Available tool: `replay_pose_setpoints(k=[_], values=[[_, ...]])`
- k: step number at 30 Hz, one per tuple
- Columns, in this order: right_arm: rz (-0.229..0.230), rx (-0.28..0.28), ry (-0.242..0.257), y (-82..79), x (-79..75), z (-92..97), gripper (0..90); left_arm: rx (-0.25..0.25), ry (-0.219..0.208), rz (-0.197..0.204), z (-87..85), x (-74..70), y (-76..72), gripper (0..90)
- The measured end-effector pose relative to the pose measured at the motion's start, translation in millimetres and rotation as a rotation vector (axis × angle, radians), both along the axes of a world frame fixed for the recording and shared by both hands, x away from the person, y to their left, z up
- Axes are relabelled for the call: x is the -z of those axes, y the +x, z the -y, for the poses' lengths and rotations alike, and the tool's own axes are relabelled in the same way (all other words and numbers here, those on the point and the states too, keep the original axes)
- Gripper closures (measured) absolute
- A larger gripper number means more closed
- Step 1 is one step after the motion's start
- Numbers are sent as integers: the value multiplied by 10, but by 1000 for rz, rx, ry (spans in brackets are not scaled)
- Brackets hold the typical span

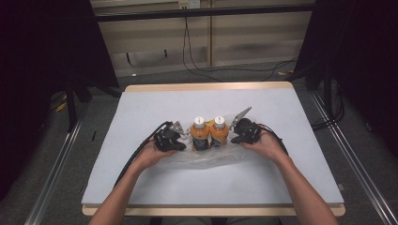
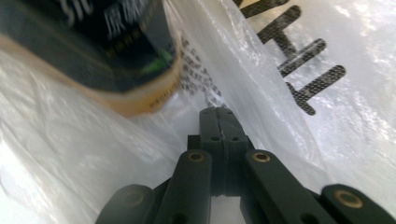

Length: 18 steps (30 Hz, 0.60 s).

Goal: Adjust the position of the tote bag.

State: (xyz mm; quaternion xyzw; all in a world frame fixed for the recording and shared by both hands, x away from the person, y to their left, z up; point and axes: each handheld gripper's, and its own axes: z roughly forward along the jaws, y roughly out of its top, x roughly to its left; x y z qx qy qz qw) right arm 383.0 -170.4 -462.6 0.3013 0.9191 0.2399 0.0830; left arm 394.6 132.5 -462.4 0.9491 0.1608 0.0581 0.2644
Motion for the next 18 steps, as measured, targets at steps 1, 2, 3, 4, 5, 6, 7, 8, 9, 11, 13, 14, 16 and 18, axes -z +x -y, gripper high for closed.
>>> replay_pose_setpoints(k=[1,2,3,4,5,6,7,8,9,11,13,14,16,18], values=[[5,2,-12,-9,-5,17,900,6,6,9,-6,-2,4,890],[3,12,-27,-22,-12,32,900,7,12,12,-16,-5,2,893],[9,10,-46,-29,-20,62,900,11,23,21,-22,-9,-9,898],[20,-1,-72,-33,-23,99,900,22,38,28,-28,-14,-20,900],[19,9,-92,-51,-30,130,900,28,55,40,-33,-19,-32,900],[36,8,-129,-68,-35,173,900,34,71,43,-31,-27,-39,900],[36,8,-129,-68,-35,173,900,34,71,43,-31,-27,-39,900],[33,8,-166,-92,-49,235,900,59,129,66,-13,-49,-52,900],[39,5,-185,-102,-52,258,900,67,150,74,-7,-57,-56,900],[51,4,-229,-118,-55,290,900,53,172,80,-9,-58,-73,900],[59,-5,-254,-133,-58,343,900,51,182,84,-37,-64,-58,900],[57,3,-263,-142,-59,355,900,46,174,84,-58,-62,-52,900],[66,-6,-278,-144,-58,388,900,45,171,74,-71,-61,-51,900],[59,-4,-289,-157,-61,464,900,44,172,78,-94,-62,-48,900]])
